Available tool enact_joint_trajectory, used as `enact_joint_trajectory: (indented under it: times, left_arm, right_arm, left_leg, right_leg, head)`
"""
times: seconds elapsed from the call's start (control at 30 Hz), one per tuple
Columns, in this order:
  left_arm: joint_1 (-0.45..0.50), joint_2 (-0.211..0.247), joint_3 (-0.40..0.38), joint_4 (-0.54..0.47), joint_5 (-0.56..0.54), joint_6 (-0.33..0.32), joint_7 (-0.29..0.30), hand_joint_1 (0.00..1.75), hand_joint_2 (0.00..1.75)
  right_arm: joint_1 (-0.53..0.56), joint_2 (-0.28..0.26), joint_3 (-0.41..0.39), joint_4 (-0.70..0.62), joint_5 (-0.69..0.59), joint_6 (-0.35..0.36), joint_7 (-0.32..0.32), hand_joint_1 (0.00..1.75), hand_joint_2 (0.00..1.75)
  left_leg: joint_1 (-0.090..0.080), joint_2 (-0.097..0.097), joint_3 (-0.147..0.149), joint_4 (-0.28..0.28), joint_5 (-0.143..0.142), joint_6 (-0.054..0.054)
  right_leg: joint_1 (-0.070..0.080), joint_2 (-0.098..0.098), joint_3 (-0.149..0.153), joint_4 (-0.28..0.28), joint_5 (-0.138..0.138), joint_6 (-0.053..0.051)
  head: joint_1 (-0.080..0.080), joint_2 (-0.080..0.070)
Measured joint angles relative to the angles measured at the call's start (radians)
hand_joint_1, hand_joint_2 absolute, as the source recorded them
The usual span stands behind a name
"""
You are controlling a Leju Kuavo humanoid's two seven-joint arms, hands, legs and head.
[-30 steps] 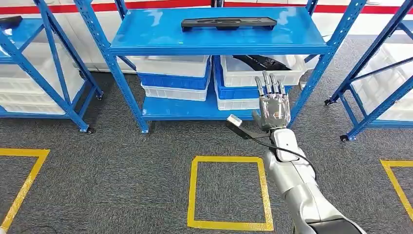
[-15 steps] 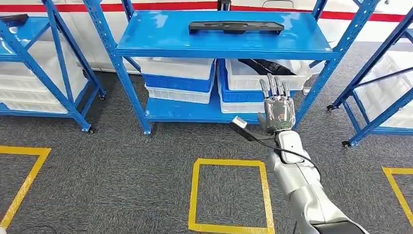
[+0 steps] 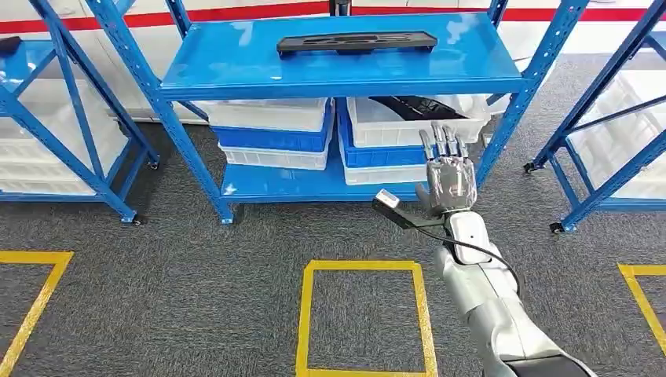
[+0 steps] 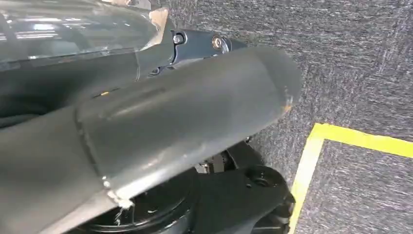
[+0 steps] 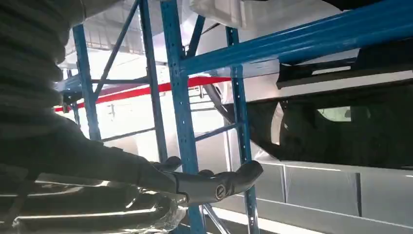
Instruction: Take the parts from the cabinet and place them on the table.
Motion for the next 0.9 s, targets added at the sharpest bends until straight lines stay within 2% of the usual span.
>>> enact_joint_trajectory:
  times: [0.03,0.07,0.1,0.13,0.2,0.23,0.27,0.3,0.37,0.4,0.57,0.6,0.63,0.67,0.7,0.73,0.77,0.8,0.83,0.87,0.9]
  left_arm:
    - [0.0,0.0,0.0,0.0,0.0,0.0,0.0,0.0,0.0]
    - [-0.001,0.002,0.0,0.0,0.0,0.0,0.0,0.0,0.0]
    - [-0.004,0.003,0.0,0.0,0.0,0.0,0.0,0.0,0.0]
    - [-0.006,0.003,0.0,0.0,0.0,0.0,-0.001,0.0,0.0]
    - [-0.005,0.003,0.0,0.0,0.0,0.0,-0.001,0.0,0.0]
    - [-0.005,0.003,0.0,0.0,0.0,0.0,-0.001,0.0,0.0]
    - [-0.005,0.002,0.0,0.0,0.0,0.0,-0.002,0.0,0.0]
    - [-0.005,0.002,0.0,0.0,0.0,0.0,-0.003,0.0,0.0]
    - [-0.006,0.0,0.0,0.0,0.0,-0.001,-0.003,0.0,0.0]
    - [-0.006,-0.001,0.0,0.0,0.0,-0.001,-0.003,0.0,0.0]
    - [-0.006,-0.001,0.0,0.0,0.0,-0.001,-0.003,0.0,0.0]
    - [-0.005,-0.001,0.0,0.0,0.0,-0.001,-0.003,0.0,0.0]
    - [-0.004,-0.004,0.0,0.0,0.0,-0.001,-0.003,0.0,0.0]
    - [-0.004,-0.004,0.0,0.0,0.0,-0.001,-0.003,0.0,0.0]
    - [-0.004,-0.005,0.0,0.0,0.0,-0.001,-0.003,0.0,0.0]
    - [-0.004,-0.005,0.0,0.0,0.0,-0.001,-0.003,0.0,0.0]
    - [-0.004,-0.003,0.0,0.0,0.0,-0.001,-0.003,0.0,0.0]
    - [-0.005,-0.003,0.0,0.0,0.0,-0.001,-0.004,0.0,0.0]
    - [-0.005,-0.003,0.0,0.0,0.0,-0.001,-0.004,0.0,0.0]
    - [-0.005,-0.003,0.0,0.0,0.0,-0.001,-0.004,0.0,0.0]
    - [-0.004,-0.003,0.0,0.0,0.0,-0.001,-0.004,0.0,0.0]
  right_arm:
    - [-0.002,0.001,0.0,0.0,0.0,0.0,0.0,0.0,1.75]
    - [-0.004,0.001,0.0,0.0,0.0,0.0,0.0,0.0,1.75]
    - [-0.006,0.001,0.0,0.0,0.0,0.0,0.0,0.0,1.75]
    - [-0.006,-0.001,0.0,0.0,0.0,0.0,0.0,0.0,1.75]
    - [-0.006,0.002,0.0,0.0,0.0,0.0,0.0,0.0,1.75]
    - [-0.009,0.002,0.0,-0.001,0.0,0.0,0.0,0.0,1.75]
    - [-0.009,-0.001,0.0,-0.001,0.0,0.0,0.0,0.0,1.75]
    - [-0.013,-0.002,0.0,-0.001,0.0,0.0,0.0,0.0,1.75]
    - [-0.011,-0.002,0.0,0.001,0.0,0.0,0.0,0.0,1.75]
    - [-0.009,-0.003,0.0,0.002,0.0,0.0,0.0,0.0,1.75]
    - [-0.008,-0.003,0.0,0.002,0.0,0.0,0.0,0.0,1.75]
    - [-0.002,-0.005,0.0,0.004,0.0,0.0,0.0,0.0,1.75]
    - [-0.002,-0.006,0.0,0.005,0.0,0.0,0.0,0.0,1.75]
    - [-0.006,-0.005,0.0,0.005,0.0,0.0,0.0,0.0,1.75]
    - [-0.006,-0.006,0.0,0.005,0.0,0.0,0.0,0.0,1.75]
    - [-0.008,-0.007,0.0,0.005,0.0,0.0,0.0,0.0,1.75]
    - [-0.01,-0.005,0.0,0.005,0.0,0.0,0.0,0.0,1.75]
    - [-0.011,-0.005,0.0,0.005,0.0,0.0,0.0,0.0,1.75]
    - [-0.012,-0.004,0.0,0.005,0.0,0.0,0.0,0.0,1.75]
    - [-0.011,-0.003,0.0,0.005,0.0,0.0,0.0,0.0,1.75]
    - [-0.01,-0.003,0.0,0.005,0.0,0.0,0.0,0.0,1.75]
  left_leg:
    - [-0.005,0.0,0.039,-0.094,0.056,0.013]
    - [-0.014,0.003,0.073,-0.17,0.096,0.033]
    - [-0.021,0.006,0.074,-0.185,0.08,0.042]
    - [-0.026,0.002,0.075,-0.188,0.064,0.039]
    - [-0.031,-0.001,0.078,-0.19,0.077,0.049]
    - [-0.028,-0.001,0.092,-0.21,0.096,0.056]
    - [-0.018,0.004,0.105,-0.226,0.11,0.052]
    - [-0.017,0.004,0.11,-0.233,0.114,0.059]
    - [-0.018,0.005,0.109,-0.233,0.114,0.059]
    - [-0.018,0.004,0.109,-0.233,0.114,0.058]
    - [-0.018,0.003,0.108,-0.233,0.113,0.058]
    - [-0.018,0.001,0.108,-0.232,0.113,0.058]
    - [-0.017,-0.002,0.109,-0.23,0.11,0.053]
    - [-0.025,-0.004,0.104,-0.214,0.096,0.031]
    - [-0.022,-0.003,0.104,-0.216,0.099,0.025]
    - [-0.021,-0.003,0.104,-0.214,0.097,0.02]
    - [-0.017,-0.003,0.1,-0.2,0.086,0.013]
    - [-0.017,-0.001,0.083,-0.163,0.06,0.006]
    - [-0.013,-0.001,0.05,-0.095,0.023,-0.001]
    - [-0.01,-0.001,0.006,-0.01,-0.014,-0.007]
    - [-0.007,0.0,-0.028,0.055,-0.039,-0.011]
  right_leg:
    - [0.004,0.001,0.004,-0.001,-0.001,-0.001]
    - [0.002,0.001,0.005,-0.002,-0.001,-0.001]
    - [0.009,0.003,0.005,-0.001,-0.003,0.003]
    - [0.006,0.002,0.003,-0.003,-0.005,0.008]
    - [0.002,0.001,0.007,-0.008,-0.005,0.019]
    - [0.013,0.001,0.011,-0.013,-0.005,0.027]
    - [0.011,-0.003,0.003,0.01,-0.013,0.027]
    - [0.011,-0.003,-0.02,0.059,-0.043,0.021]
    - [0.01,-0.003,-0.091,0.209,-0.109,0.016]
    - [0.009,-0.003,-0.106,0.241,-0.121,0.016]
    - [0.008,-0.003,-0.116,0.26,-0.127,0.017]
    - [0.007,-0.003,-0.135,0.298,-0.133,0.025]
    - [0.002,-0.004,-0.051,0.132,-0.062,0.051]
    - [0.004,-0.008,0.029,-0.019,-0.014,0.033]
    - [0.006,-0.007,0.028,-0.018,-0.014,0.025]
    - [0.0,-0.007,0.03,-0.022,-0.01,0.018]
    - [-0.007,-0.006,0.034,-0.024,-0.008,0.014]
    - [-0.009,-0.006,0.035,-0.024,-0.009,0.008]
    - [-0.009,-0.006,0.036,-0.024,-0.01,0.004]
    - [-0.009,-0.006,0.035,-0.024,-0.011,0.003]
    - [-0.008,-0.006,0.035,-0.024,-0.011,0.003]
  head:
    - [0.0,0.0]
    - [0.001,0.0]
    - [0.002,0.0]
    - [0.0,0.0]
    - [0.0,0.0]
    - [0.001,0.0]
    - [0.002,0.0]
    - [0.003,0.0]
    - [0.005,0.0]
    - [0.005,0.0]
    - [0.005,0.0]
    - [0.006,0.0]
    - [0.008,0.0]
    - [0.008,0.0]
    - [0.008,0.0]
    - [0.009,0.0]
    - [0.008,0.0]
    - [0.003,0.0]
    - [0.001,0.0]
    - [0.001,0.0]
    - [0.002,0.0]
